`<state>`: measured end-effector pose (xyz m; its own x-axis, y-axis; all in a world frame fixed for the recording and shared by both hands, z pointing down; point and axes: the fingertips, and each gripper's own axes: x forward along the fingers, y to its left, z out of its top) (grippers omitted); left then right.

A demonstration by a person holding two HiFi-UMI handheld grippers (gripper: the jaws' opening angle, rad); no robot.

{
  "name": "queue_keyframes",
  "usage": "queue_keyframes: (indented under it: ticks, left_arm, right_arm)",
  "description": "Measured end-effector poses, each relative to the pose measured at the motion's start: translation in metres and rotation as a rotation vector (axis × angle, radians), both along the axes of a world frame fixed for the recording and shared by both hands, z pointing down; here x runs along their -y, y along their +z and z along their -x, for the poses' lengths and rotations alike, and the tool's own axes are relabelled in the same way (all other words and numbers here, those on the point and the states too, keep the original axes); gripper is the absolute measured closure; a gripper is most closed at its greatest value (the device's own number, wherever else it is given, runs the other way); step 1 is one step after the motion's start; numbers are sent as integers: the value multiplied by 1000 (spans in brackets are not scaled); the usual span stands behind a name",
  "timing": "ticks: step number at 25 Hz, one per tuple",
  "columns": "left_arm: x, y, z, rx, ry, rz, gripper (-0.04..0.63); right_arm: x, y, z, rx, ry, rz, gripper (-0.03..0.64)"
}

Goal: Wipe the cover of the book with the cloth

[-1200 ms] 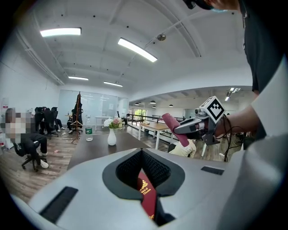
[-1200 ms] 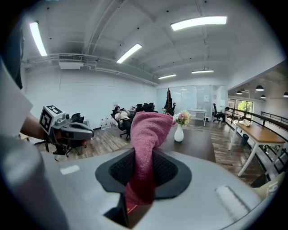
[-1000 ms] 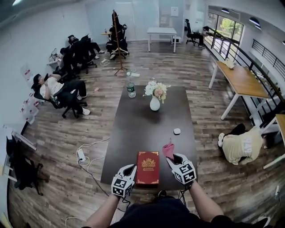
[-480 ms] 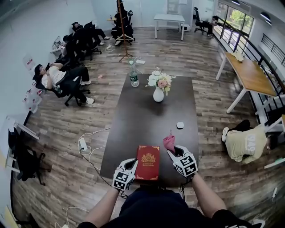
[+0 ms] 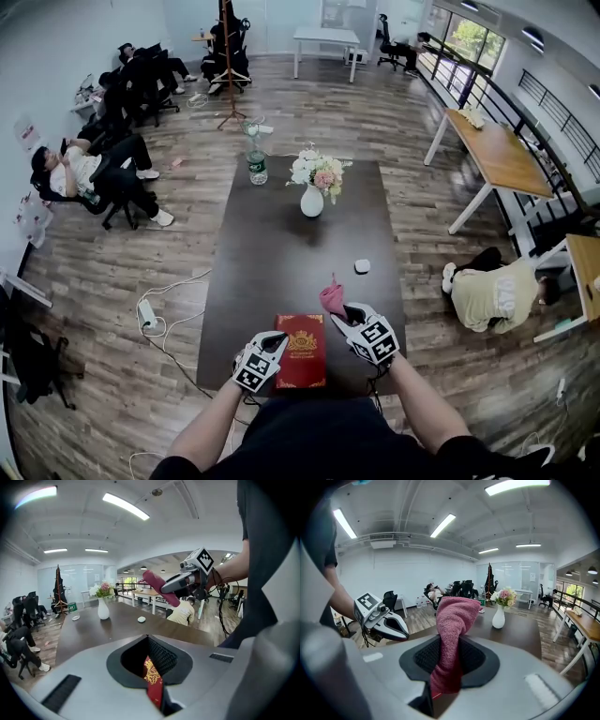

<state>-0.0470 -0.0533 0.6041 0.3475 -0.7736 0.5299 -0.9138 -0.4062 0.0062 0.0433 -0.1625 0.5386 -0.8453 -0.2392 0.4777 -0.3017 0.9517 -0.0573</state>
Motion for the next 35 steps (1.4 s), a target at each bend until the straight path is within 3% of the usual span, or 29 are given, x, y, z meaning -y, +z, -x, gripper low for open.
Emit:
queue_keyframes:
  ticks: [7,17,25,35]
  left_arm:
    - [-1,52,1,24,126,105,600]
    - [-33,119,-8,41,270,267,600]
    - [-46,151,-17,24,325,346,600]
    - [-50,164,-30,-6,354,393,600]
  right_arm:
    - [-17,32,37,-96,-177,8,508]
    - [-38,94,86,-254,-336,-28,508]
    - [-43,142,123,-385,-443,-40,509]
    - [-48,192,150,-490,-478,-32,508]
